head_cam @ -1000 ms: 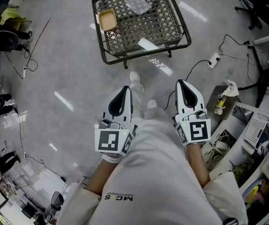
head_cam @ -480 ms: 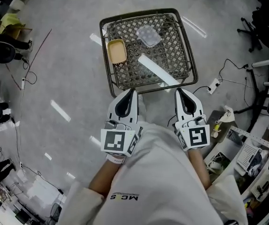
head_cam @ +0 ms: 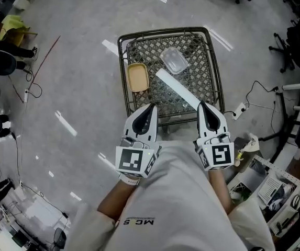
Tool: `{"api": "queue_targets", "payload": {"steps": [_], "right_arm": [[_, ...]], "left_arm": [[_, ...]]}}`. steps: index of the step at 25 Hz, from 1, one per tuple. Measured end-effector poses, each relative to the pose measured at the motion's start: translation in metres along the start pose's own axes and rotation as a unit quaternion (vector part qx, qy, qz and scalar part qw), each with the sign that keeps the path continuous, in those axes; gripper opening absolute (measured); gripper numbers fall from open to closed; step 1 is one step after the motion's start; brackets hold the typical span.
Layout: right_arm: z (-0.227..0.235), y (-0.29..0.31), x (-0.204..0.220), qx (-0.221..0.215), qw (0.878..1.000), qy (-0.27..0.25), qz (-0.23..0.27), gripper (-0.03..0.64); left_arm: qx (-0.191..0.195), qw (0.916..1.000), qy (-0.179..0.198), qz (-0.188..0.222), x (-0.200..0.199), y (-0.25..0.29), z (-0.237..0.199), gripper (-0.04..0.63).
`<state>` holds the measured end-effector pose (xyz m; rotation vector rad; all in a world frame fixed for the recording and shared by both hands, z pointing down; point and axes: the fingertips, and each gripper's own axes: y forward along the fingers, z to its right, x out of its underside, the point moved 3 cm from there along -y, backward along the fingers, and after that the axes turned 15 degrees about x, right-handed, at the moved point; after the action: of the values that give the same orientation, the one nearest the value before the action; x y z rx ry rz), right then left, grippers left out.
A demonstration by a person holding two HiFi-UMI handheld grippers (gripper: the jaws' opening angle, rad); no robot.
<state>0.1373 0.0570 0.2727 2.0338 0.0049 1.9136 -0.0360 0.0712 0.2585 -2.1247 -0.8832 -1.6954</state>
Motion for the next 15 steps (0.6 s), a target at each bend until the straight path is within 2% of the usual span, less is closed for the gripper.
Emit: {"api": "queue_targets", "payload": {"steps": [7, 15], "right_arm": [[0.000, 0.025, -0.001, -0.034, 0.999, -0.009, -0.011, 0.017], [0.006, 0.060, 0.009, -0.065, 0.998, -0.010, -0.022, 0.017]], "left_arm": [[-0.035, 0.9992, -0.019, 0.004, -0.003, 0.011, -0.021, 0.025], [-0.059, 0.9980, -0.021, 0.003, 0.000, 0.036, -0.035, 0.025]]}}
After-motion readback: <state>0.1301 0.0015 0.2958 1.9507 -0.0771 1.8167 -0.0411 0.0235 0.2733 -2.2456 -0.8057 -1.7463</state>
